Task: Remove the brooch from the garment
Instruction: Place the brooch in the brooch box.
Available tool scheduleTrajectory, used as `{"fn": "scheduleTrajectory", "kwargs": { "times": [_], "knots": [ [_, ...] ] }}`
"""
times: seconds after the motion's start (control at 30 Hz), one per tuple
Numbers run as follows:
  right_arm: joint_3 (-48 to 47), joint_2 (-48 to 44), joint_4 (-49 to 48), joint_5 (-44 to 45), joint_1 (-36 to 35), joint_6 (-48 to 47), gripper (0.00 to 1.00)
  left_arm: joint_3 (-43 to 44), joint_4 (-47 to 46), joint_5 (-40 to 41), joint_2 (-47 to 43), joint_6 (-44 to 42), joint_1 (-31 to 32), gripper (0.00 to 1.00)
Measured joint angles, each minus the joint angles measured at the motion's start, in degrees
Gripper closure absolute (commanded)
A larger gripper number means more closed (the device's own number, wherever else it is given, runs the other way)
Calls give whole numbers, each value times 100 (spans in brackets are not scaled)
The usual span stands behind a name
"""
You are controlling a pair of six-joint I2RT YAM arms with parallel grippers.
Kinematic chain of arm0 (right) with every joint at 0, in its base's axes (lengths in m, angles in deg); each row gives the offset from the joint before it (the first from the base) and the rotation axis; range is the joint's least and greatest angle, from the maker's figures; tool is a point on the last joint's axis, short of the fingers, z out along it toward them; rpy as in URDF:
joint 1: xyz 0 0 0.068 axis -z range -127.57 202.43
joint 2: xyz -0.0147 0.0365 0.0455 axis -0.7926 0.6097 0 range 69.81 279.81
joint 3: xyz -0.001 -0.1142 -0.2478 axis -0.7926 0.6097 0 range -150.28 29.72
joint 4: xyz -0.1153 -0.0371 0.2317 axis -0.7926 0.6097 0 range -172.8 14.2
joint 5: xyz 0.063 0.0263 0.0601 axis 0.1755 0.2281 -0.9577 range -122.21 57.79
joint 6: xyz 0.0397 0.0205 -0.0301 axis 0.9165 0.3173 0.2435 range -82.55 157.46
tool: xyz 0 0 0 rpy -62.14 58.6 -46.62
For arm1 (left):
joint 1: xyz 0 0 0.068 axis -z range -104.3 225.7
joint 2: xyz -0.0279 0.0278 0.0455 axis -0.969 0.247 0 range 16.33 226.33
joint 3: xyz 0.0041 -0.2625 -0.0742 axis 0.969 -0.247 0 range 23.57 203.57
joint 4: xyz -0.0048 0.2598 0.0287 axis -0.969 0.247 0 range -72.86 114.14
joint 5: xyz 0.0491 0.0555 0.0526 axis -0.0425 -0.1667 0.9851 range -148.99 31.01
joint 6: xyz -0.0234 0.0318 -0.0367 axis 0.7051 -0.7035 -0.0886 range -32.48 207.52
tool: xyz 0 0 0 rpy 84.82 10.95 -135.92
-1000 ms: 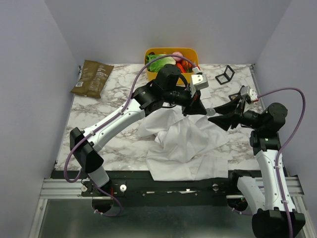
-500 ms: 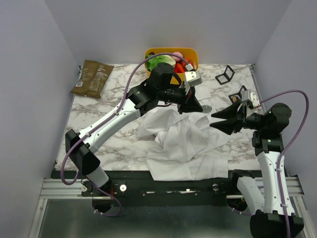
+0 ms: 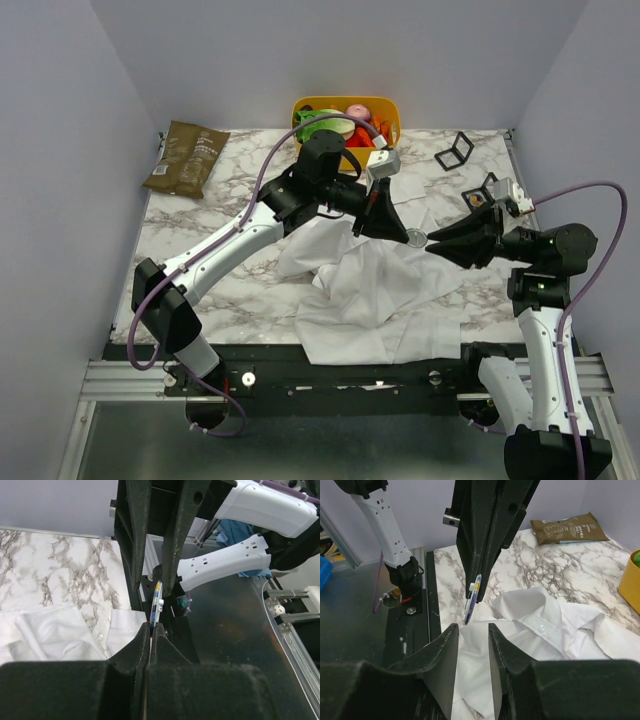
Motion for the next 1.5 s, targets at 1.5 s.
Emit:
{"fn": "scheduleTrajectory", "kwargs": {
  "times": [1.5],
  "knots": [
    [393,83,-1274,605,0,1462,99,219,452,398,138,-428,168,70]
  ]
}}
